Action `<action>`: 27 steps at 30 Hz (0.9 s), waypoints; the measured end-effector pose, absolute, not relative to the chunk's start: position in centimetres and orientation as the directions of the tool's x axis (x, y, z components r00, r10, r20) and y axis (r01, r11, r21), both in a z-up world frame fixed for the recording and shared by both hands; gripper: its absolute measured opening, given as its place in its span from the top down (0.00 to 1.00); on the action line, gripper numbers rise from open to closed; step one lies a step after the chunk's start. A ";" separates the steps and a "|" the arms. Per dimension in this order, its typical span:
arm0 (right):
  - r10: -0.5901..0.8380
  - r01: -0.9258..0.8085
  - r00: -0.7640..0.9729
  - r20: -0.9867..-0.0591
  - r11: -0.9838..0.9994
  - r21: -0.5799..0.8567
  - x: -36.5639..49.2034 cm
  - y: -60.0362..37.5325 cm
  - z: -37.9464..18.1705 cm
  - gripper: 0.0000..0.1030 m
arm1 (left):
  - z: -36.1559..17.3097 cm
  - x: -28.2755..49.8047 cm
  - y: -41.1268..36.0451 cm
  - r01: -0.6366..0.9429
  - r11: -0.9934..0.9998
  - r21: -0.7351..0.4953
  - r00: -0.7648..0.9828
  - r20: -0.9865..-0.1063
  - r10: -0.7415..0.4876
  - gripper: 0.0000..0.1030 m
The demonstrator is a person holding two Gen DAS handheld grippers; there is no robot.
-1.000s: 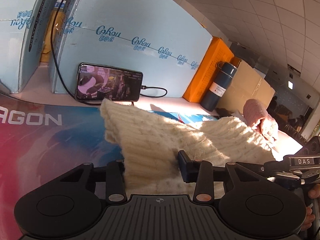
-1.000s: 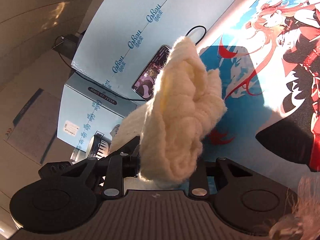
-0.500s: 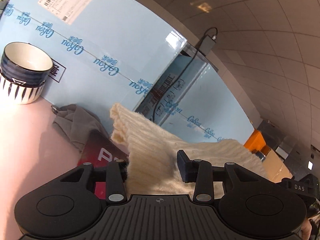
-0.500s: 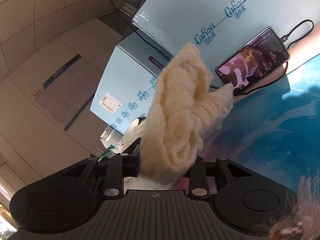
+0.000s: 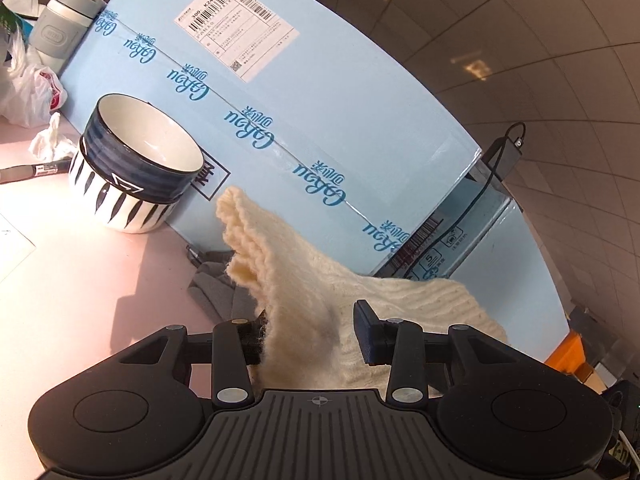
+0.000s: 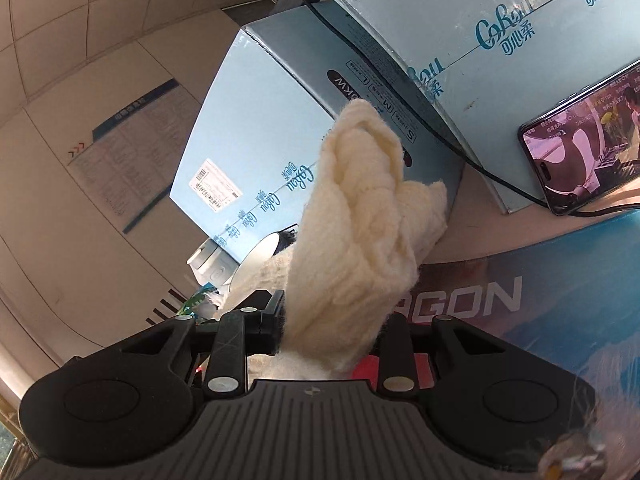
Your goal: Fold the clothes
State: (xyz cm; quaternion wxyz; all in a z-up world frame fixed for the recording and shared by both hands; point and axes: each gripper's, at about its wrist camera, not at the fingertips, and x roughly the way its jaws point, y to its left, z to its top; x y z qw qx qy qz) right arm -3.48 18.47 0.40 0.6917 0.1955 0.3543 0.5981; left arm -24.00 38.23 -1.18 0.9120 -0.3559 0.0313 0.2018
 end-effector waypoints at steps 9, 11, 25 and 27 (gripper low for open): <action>0.915 -0.671 0.098 -0.392 0.351 0.653 -2.4 20.1 -2.7 0.73 | -1.9 -21.8 38.5 -0.523 0.654 -0.547 0.852 -0.323 0.411 0.64; 0.912 -0.686 0.105 -0.397 0.356 0.635 -2.4 20.1 -2.6 0.73 | -1.9 -21.3 38.3 -0.584 0.652 -0.483 0.811 -0.370 0.453 0.61; 0.861 -0.773 0.262 -0.435 0.457 0.439 -4.6 19.6 -1.9 0.40 | -0.8 -20.9 36.2 -0.801 0.558 -0.217 0.585 -0.481 0.653 0.12; 0.851 -0.784 0.311 -0.423 0.481 0.392 -5.2 19.1 -1.4 0.33 | 0.1 -21.8 35.2 -0.798 0.561 -0.221 0.595 -0.437 0.674 0.12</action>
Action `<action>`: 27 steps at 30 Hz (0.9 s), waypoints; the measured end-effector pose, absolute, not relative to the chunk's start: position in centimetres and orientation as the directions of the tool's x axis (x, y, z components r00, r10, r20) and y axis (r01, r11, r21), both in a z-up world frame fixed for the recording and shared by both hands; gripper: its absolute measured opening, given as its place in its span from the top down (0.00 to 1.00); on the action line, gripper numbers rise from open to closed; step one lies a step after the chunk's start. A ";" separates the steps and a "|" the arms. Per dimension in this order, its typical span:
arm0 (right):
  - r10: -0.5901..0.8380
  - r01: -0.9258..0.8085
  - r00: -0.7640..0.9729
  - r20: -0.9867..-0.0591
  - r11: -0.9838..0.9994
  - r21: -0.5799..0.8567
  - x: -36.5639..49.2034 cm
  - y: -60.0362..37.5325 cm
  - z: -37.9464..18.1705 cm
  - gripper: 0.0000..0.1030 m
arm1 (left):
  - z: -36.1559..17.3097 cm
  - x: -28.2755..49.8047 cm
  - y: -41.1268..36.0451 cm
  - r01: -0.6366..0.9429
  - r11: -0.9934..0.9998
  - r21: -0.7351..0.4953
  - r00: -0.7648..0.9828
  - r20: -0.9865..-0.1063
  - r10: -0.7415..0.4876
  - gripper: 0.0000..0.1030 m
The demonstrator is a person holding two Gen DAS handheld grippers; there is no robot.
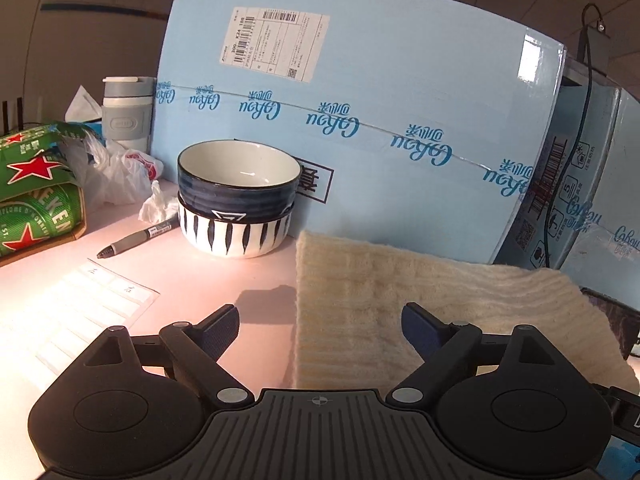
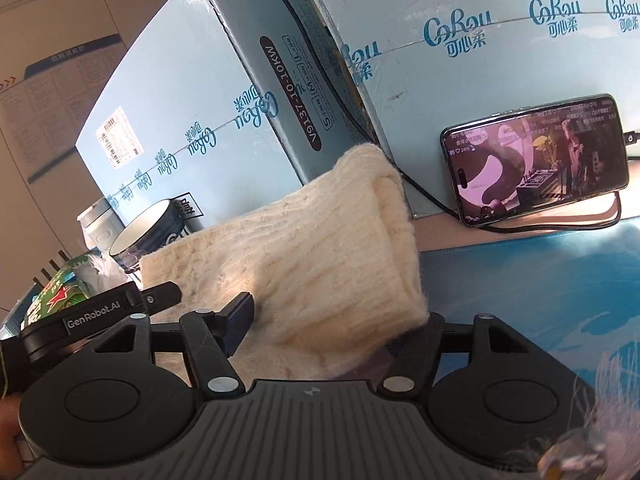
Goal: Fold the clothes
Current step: 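Open both grippers and release the folded sweater on the table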
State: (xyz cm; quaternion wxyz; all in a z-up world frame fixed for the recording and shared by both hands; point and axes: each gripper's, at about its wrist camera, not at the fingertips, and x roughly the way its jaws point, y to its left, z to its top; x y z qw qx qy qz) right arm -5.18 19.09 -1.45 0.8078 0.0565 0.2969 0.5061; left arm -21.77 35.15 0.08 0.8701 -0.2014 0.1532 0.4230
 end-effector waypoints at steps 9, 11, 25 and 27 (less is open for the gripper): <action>0.869 -0.848 0.439 -0.230 0.485 0.213 -7.0 14.7 0.5 0.02 | 2.1 -22.6 30.2 -0.700 0.678 -0.226 0.711 -0.313 0.630 0.08; 0.878 -0.860 0.440 -0.187 0.473 0.194 -6.9 13.9 0.8 0.01 | 2.2 -22.6 29.6 -0.706 0.675 -0.212 0.705 -0.295 0.645 0.08; 0.903 -0.896 0.430 -0.001 0.426 0.122 -7.5 12.6 0.6 0.00 | 1.7 -22.2 25.9 -0.833 0.550 -0.056 0.548 -0.224 0.806 0.00; 0.901 -0.896 0.434 0.001 0.431 0.109 -7.7 12.6 0.6 0.00 | 1.6 -22.3 25.2 -0.846 0.533 -0.026 0.527 -0.196 0.827 0.00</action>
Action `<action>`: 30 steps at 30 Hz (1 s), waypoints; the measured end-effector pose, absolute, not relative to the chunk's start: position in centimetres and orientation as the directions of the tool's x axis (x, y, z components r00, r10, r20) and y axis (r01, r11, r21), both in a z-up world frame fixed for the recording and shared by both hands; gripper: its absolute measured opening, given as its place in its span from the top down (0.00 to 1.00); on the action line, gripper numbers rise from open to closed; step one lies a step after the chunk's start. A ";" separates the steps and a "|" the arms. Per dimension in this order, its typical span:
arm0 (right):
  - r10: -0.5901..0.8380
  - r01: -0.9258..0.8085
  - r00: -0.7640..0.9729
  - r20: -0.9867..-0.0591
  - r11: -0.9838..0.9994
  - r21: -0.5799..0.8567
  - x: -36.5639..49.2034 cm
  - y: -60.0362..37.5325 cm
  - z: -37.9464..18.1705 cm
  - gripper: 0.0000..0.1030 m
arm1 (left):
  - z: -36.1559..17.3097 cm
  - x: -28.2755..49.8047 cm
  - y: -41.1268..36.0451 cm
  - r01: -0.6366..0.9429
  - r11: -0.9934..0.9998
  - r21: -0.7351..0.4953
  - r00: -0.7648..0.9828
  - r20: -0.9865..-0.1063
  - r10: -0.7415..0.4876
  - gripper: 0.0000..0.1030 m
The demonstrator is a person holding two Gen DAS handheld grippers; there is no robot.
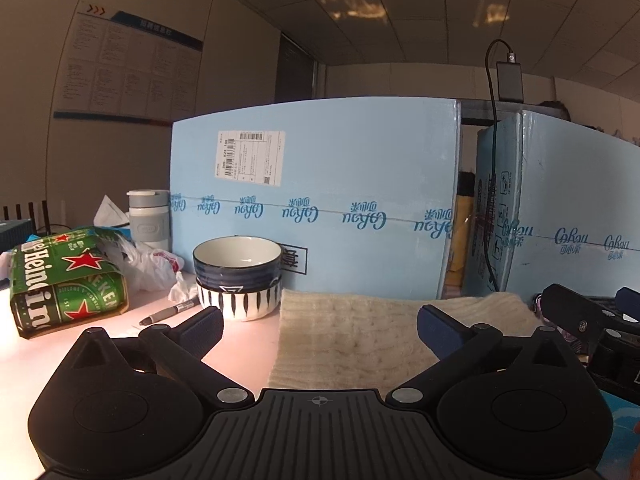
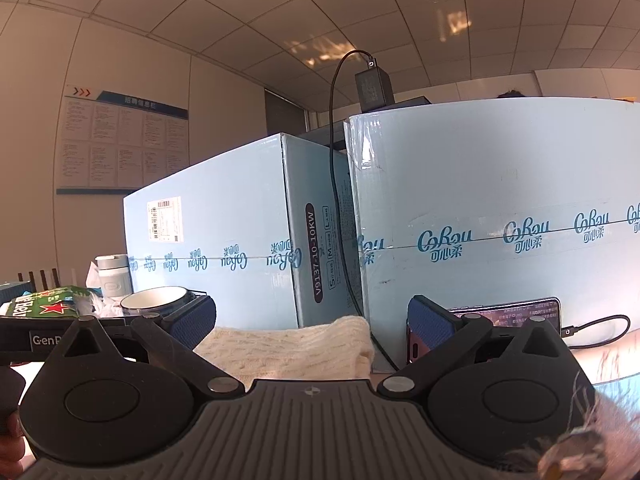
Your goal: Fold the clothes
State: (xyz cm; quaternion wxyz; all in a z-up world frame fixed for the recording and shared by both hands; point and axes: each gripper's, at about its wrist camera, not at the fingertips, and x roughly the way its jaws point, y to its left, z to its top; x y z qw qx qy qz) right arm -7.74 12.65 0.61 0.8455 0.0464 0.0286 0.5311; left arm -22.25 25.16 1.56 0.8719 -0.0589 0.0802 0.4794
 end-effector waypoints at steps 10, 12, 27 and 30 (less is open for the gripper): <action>0.896 -0.895 0.443 0.025 0.442 0.055 -8.6 12.6 0.5 0.00 | 1.3 -23.0 23.4 -0.853 0.522 0.023 0.520 -0.067 0.852 0.00; 0.895 -0.895 0.445 0.031 0.443 0.053 -8.7 12.5 0.5 0.00 | 1.3 -22.9 23.3 -0.856 0.516 0.029 0.514 -0.045 0.856 0.00; 0.899 -0.899 0.437 0.025 0.436 0.037 -9.1 12.5 0.4 0.00 | 1.0 -22.7 23.5 -0.864 0.503 0.023 0.502 -0.041 0.864 0.00; 0.899 -0.899 0.437 0.023 0.436 0.037 -9.2 12.5 0.4 0.00 | 1.0 -22.8 23.6 -0.861 0.507 0.021 0.506 -0.044 0.861 0.00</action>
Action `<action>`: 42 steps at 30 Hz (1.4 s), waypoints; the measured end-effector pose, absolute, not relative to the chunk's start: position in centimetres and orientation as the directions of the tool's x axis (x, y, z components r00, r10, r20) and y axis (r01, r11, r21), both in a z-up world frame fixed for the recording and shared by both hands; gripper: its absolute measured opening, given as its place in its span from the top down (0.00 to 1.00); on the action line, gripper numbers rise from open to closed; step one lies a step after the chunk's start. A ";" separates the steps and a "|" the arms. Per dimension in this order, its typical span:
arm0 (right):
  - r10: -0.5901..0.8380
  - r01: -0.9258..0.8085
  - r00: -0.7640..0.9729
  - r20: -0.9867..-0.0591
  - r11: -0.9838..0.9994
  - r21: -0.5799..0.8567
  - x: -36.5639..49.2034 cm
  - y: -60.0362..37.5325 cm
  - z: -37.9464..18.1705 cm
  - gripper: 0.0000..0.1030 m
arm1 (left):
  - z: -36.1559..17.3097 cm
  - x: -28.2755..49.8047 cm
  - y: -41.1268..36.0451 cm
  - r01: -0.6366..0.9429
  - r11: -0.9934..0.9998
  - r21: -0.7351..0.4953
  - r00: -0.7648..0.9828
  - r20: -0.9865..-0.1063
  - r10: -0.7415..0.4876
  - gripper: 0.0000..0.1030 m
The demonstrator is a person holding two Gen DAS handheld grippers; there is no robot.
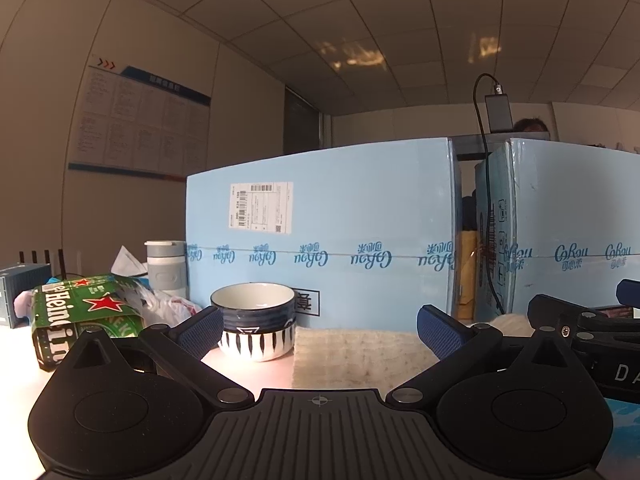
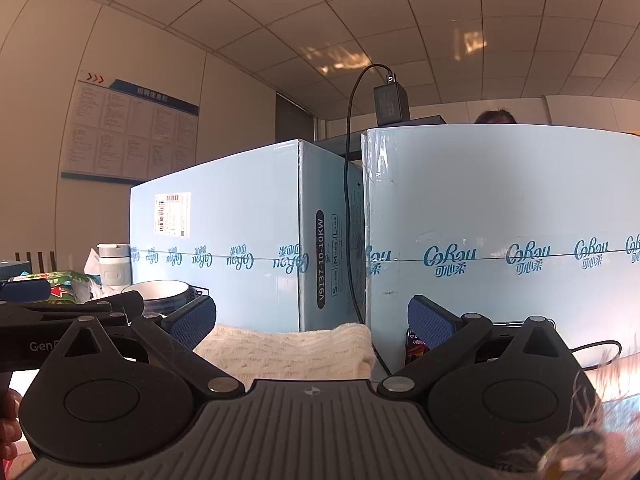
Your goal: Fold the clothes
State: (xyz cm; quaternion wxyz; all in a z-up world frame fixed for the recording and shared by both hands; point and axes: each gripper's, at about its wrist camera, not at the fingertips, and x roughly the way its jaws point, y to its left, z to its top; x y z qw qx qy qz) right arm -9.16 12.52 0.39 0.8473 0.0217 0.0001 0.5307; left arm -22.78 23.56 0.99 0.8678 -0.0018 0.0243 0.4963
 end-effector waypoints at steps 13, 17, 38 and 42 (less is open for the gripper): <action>0.900 -0.900 0.435 0.017 0.435 0.038 -9.1 12.6 0.4 0.00 | 0.9 -22.9 23.5 -0.858 0.514 0.015 0.513 -0.051 0.857 0.00; 0.900 -0.900 0.435 0.016 0.434 0.039 -9.0 12.6 0.4 0.00 | 0.9 -22.8 23.6 -0.858 0.514 0.015 0.513 -0.052 0.857 0.00; 0.900 -0.900 0.435 0.014 0.434 0.038 -9.1 12.6 0.4 0.00 | 0.9 -22.9 23.7 -0.858 0.514 0.014 0.513 -0.051 0.857 0.00; 0.900 -0.900 0.435 0.013 0.435 0.038 -9.1 12.7 0.4 0.00 | 1.0 -22.9 23.7 -0.858 0.514 0.015 0.513 -0.050 0.857 0.00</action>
